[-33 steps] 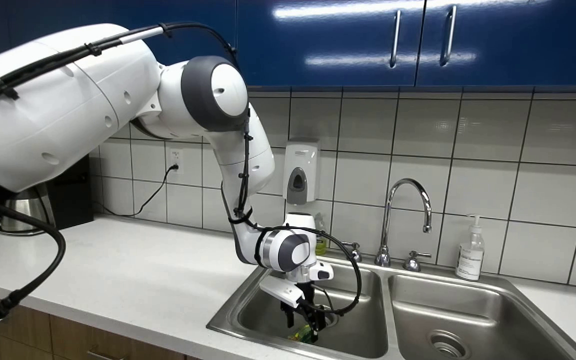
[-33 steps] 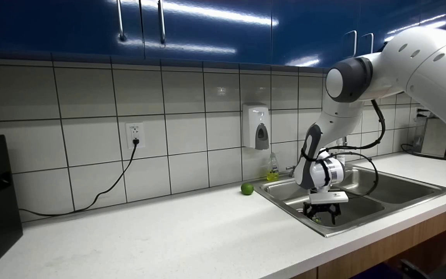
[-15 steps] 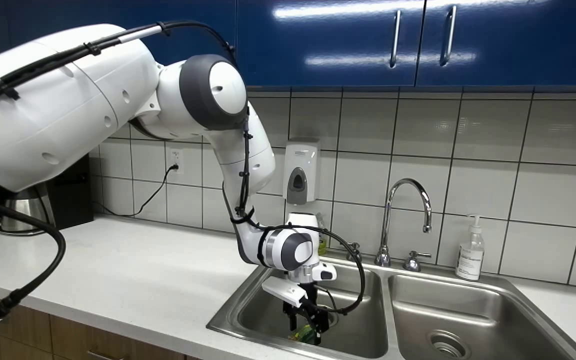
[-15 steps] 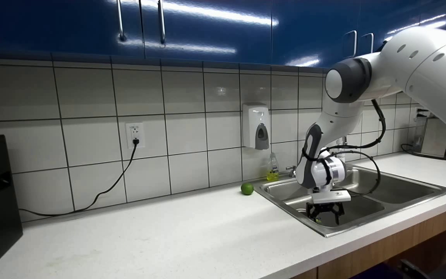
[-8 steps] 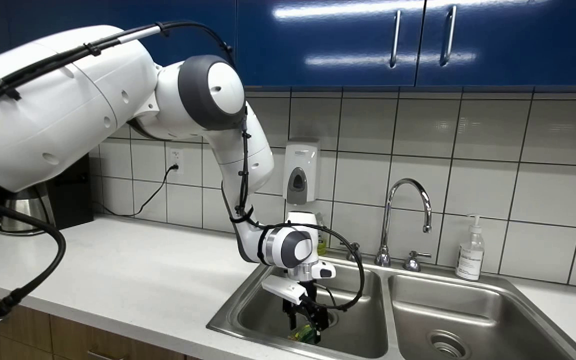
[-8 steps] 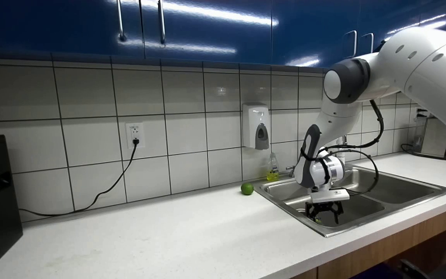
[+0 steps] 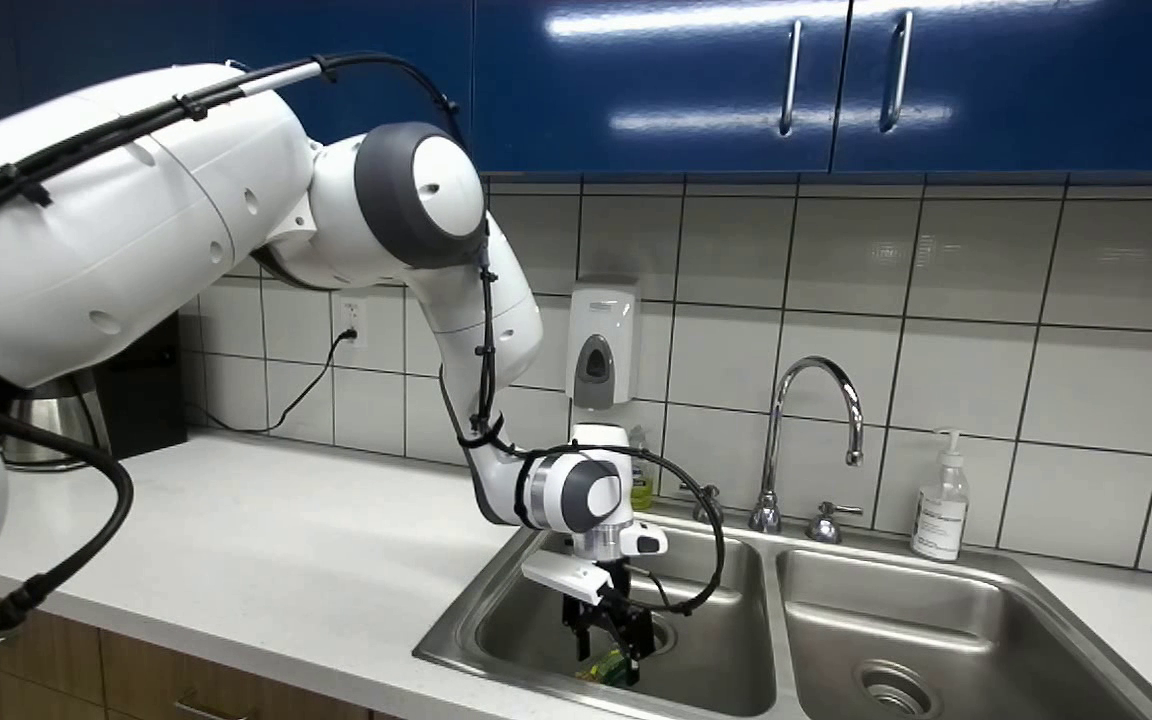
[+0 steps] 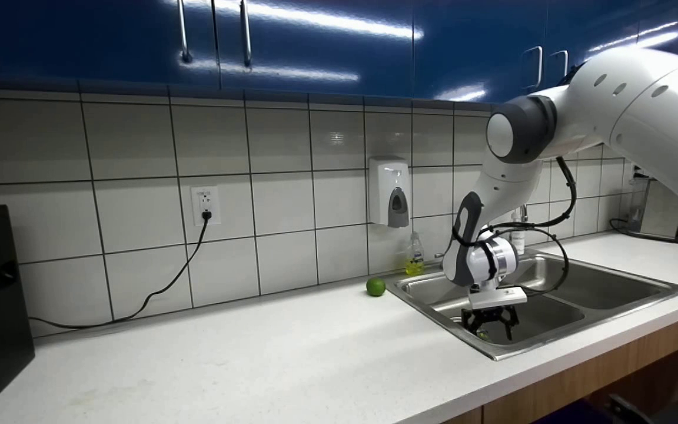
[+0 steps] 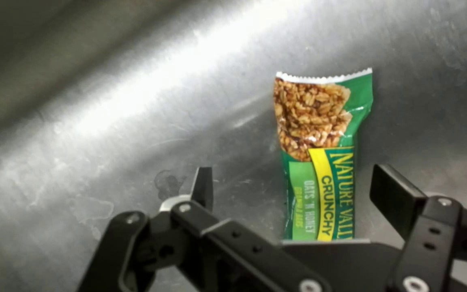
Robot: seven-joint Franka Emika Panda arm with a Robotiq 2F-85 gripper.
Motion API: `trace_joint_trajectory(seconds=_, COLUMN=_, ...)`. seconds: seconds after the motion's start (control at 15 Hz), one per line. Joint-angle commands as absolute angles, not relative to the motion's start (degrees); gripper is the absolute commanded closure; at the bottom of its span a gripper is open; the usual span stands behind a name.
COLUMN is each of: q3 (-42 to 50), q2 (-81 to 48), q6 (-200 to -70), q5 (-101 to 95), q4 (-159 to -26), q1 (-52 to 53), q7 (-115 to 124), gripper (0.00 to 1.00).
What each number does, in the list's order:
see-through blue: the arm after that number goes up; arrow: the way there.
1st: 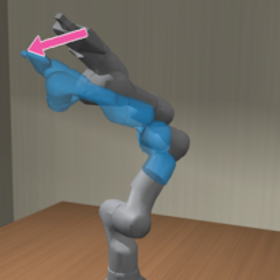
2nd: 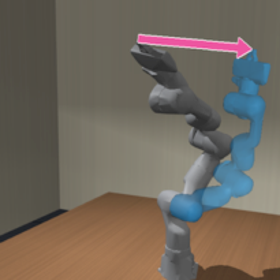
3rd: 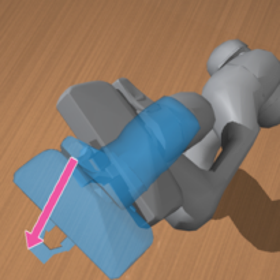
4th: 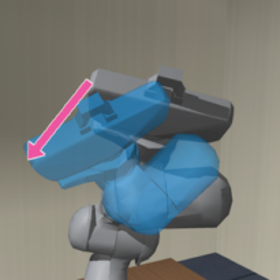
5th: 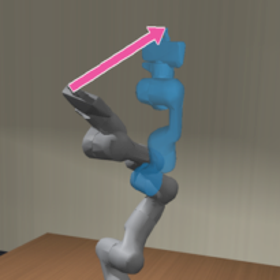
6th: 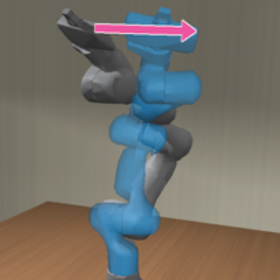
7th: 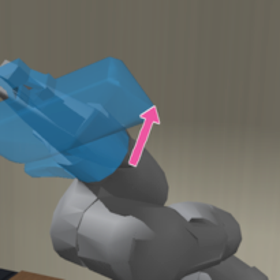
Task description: Remove the green packet from the sink and put it on the counter
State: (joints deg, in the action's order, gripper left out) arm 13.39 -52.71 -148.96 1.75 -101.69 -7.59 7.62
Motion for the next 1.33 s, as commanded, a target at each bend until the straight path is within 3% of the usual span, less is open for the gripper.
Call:
trace_joint_trajectory(seconds=0.0, q3=14.3, q2=-54.0, q6=-146.5, q5=0.3, q4=-99.2, q1=-6.9, q7=9.2, gripper=0.0)
trace_joint_trajectory(seconds=0.33, q3=14.4, q2=-55.3, q6=-145.6, q5=0.3, q4=-97.4, q1=-7.0, q7=9.2, gripper=0.0)
trace_joint_trajectory(seconds=0.4, q3=14.4, q2=-55.5, q6=-145.4, q5=0.4, q4=-97.1, q1=-7.1, q7=9.2, gripper=0.23)
trace_joint_trajectory(seconds=0.47, q3=14.5, q2=-55.7, q6=-145.4, q5=0.3, q4=-96.8, q1=-7.1, q7=9.2, gripper=0.26)
trace_joint_trajectory(seconds=0.93, q3=14.3, q2=-56.5, q6=-144.8, q5=0.4, q4=-95.3, q1=-7.3, q7=8.8, gripper=0.82)
trace_joint_trajectory(seconds=1.0, q3=14.3, q2=-56.5, q6=-144.7, q5=0.4, q4=-95.2, q1=-7.3, q7=8.8, gripper=0.87)
trace_joint_trajectory(seconds=1.27, q3=14.3, q2=-55.6, q6=-143.9, q5=0.4, q4=-95.4, q1=-7.3, q7=8.8, gripper=0.9)
